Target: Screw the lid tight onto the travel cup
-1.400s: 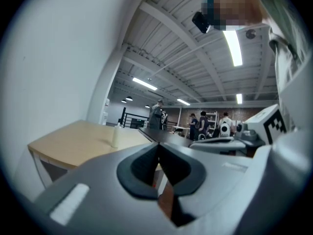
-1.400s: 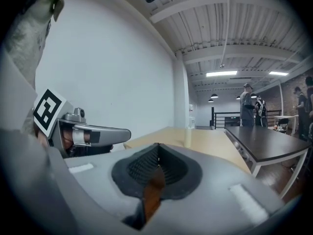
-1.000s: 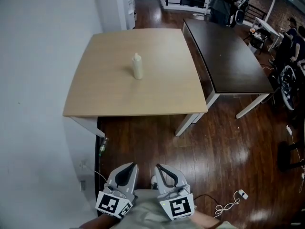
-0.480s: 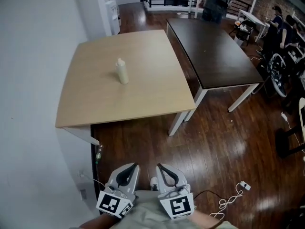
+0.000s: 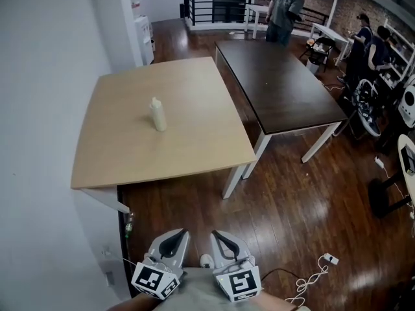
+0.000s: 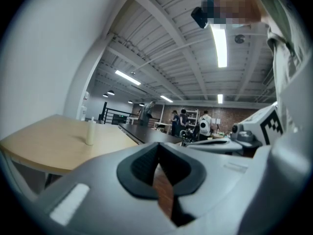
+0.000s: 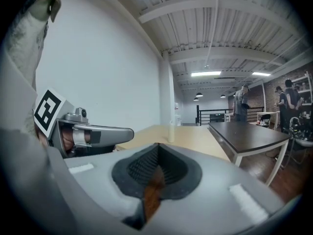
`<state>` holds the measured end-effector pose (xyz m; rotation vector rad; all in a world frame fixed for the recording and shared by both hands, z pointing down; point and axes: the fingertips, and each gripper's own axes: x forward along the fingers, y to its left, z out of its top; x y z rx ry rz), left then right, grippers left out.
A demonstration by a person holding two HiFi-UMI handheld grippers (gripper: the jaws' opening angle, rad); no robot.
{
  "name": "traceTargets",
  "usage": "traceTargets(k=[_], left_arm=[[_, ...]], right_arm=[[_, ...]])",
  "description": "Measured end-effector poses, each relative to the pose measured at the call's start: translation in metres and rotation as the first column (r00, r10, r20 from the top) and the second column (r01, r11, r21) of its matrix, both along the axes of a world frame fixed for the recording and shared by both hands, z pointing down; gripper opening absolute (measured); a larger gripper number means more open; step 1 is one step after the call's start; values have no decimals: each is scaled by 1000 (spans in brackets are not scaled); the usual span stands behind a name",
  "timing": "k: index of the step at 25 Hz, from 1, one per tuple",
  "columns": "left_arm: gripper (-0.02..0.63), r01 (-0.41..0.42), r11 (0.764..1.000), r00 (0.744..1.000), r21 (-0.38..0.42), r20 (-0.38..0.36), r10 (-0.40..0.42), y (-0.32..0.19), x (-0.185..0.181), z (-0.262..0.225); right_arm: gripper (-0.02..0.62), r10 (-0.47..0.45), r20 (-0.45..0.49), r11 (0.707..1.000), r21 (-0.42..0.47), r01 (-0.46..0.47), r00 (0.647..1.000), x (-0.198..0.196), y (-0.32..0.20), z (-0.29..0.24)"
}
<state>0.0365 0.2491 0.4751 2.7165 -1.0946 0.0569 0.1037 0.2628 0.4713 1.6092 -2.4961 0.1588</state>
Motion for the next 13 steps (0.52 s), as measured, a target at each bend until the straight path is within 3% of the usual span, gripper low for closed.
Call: traceTargets(k=[13], left_arm=[[2,-25,999,999,-34,-25,24,-13,-12,8]], right_arm=[[-2,2,-2,1000,-21,-2,1000,-15,-12,5]])
